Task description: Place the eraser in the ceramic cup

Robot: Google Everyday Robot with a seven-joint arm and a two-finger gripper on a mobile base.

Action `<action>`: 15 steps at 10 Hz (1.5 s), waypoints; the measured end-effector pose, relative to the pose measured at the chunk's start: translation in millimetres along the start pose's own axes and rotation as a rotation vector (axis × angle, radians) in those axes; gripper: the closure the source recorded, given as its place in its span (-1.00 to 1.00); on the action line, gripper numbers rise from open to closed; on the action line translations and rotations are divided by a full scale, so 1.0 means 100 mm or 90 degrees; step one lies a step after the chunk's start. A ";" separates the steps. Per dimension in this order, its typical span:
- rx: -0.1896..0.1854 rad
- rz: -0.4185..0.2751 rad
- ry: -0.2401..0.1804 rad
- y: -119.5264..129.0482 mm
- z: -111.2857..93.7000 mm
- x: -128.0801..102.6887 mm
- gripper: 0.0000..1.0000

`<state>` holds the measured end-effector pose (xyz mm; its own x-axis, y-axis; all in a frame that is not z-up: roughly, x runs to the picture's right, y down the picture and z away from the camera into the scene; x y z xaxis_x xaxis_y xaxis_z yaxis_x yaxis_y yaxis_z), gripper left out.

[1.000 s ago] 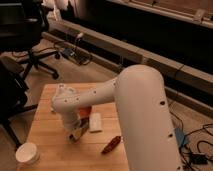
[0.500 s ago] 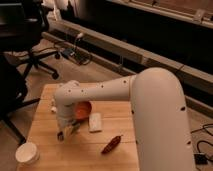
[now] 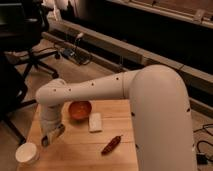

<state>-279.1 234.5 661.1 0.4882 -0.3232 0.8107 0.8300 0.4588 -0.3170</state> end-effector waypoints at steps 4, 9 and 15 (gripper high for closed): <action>0.002 -0.058 -0.019 -0.17 -0.11 -0.56 1.00; 0.001 -0.042 -0.054 -0.21 -0.21 -0.70 1.00; -0.055 -0.096 -0.143 -0.11 0.03 -1.17 1.00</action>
<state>-346.5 269.7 571.4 0.2943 -0.1867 0.9373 0.9130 0.3449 -0.2179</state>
